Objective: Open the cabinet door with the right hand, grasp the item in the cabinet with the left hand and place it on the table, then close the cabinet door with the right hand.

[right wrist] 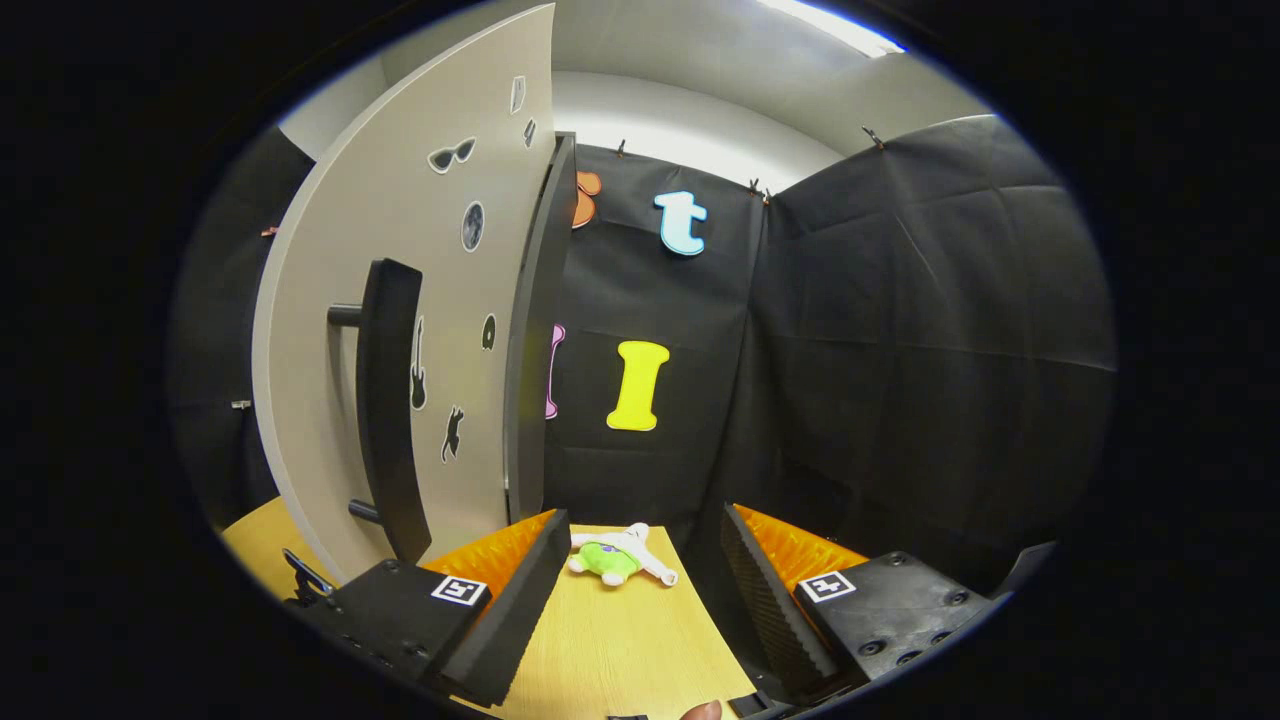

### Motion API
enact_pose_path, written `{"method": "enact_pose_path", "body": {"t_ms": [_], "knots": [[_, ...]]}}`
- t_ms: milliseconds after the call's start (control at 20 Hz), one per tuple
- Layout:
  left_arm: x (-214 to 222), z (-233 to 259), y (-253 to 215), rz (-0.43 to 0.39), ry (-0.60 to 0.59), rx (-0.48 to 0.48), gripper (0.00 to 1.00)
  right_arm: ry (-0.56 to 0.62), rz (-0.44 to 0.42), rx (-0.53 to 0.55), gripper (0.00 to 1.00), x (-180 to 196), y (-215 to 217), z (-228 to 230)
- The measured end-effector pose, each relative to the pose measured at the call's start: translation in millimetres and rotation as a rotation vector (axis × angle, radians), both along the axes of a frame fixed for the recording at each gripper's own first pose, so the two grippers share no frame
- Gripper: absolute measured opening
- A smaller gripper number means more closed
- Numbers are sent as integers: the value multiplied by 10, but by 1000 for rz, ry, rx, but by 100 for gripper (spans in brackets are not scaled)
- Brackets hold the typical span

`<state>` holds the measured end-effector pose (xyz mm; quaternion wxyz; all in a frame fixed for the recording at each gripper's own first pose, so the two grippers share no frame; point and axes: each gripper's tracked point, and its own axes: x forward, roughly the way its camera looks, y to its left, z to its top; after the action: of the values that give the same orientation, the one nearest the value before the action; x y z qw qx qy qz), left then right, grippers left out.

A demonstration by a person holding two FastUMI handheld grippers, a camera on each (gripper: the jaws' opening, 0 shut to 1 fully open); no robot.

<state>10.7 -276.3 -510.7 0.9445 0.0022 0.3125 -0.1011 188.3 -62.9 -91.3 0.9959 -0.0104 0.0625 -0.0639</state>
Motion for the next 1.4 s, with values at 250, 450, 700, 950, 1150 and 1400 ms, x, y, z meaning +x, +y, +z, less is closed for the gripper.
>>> {"method": "enact_pose_path", "body": {"t_ms": [250,450,700,950,1150,1400], "knots": [[-47,116,-24,-6,-7,-13,70,-7,-2,-2,97,10,-10,13],[-50,519,74,0,-45,-48,98,-21,-20,0,97,13,-48,68],[82,1369,420,30,-131,-31,98,-33,-46,-2,97,-2,-19,159],[250,2549,918,78,-299,-54,98,-39,-67,18,97,20,24,271],[275,3370,1441,135,-415,-15,97,-40,-73,-9,97,-21,83,346],[167,3912,1936,209,-436,-29,97,-44,-81,10,97,-84,182,457]]}}
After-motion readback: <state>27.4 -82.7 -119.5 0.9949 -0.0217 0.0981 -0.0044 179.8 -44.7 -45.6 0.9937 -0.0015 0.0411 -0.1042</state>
